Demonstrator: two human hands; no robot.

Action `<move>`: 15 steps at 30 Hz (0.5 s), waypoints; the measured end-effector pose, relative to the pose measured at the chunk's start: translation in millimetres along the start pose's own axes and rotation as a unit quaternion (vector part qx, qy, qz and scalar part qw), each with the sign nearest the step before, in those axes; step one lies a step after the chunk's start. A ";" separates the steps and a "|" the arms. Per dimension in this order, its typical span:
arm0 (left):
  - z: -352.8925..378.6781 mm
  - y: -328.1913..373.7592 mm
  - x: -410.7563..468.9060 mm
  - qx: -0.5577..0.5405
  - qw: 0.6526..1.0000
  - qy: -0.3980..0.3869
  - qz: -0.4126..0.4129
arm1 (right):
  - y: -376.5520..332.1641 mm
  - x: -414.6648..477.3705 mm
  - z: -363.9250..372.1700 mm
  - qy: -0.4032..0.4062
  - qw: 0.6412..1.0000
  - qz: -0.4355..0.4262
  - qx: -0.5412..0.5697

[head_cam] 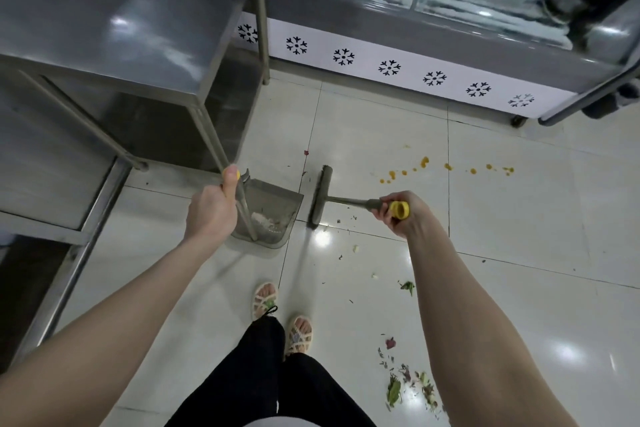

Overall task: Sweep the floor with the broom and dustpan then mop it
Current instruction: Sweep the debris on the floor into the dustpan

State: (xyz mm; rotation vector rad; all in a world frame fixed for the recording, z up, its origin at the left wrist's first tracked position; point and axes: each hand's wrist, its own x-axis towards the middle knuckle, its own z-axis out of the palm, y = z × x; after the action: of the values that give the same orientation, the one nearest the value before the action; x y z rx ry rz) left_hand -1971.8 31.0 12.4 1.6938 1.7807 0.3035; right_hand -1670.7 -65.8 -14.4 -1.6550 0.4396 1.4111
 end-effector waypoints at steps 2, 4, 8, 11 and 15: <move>-8.2 3.8 8.8 0.002 1.000 -0.002 0.003 | -5.6 5.1 14.8 -0.006 1.000 0.006 0.023; -14.6 7.2 16.3 0.007 1.000 -0.008 0.004 | -10.5 9.9 28.2 -0.021 0.999 0.018 0.043; -17.0 10.8 31.0 0.009 1.000 -0.027 0.013 | -7.0 21.2 51.2 -0.024 0.997 0.039 0.056; -14.0 10.3 39.4 0.003 0.999 -0.032 0.017 | -0.3 27.8 55.4 -0.010 0.995 0.059 0.085; -5.4 16.4 35.5 0.015 0.998 -0.046 0.031 | 4.9 30.7 29.8 0.030 0.990 0.070 0.120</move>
State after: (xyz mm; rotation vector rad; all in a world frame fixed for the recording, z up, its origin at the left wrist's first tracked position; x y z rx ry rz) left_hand -1960.2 68.5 15.7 1.7577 1.6766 0.2224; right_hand -1683.4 -36.4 -43.2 -1.4980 0.7432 1.3533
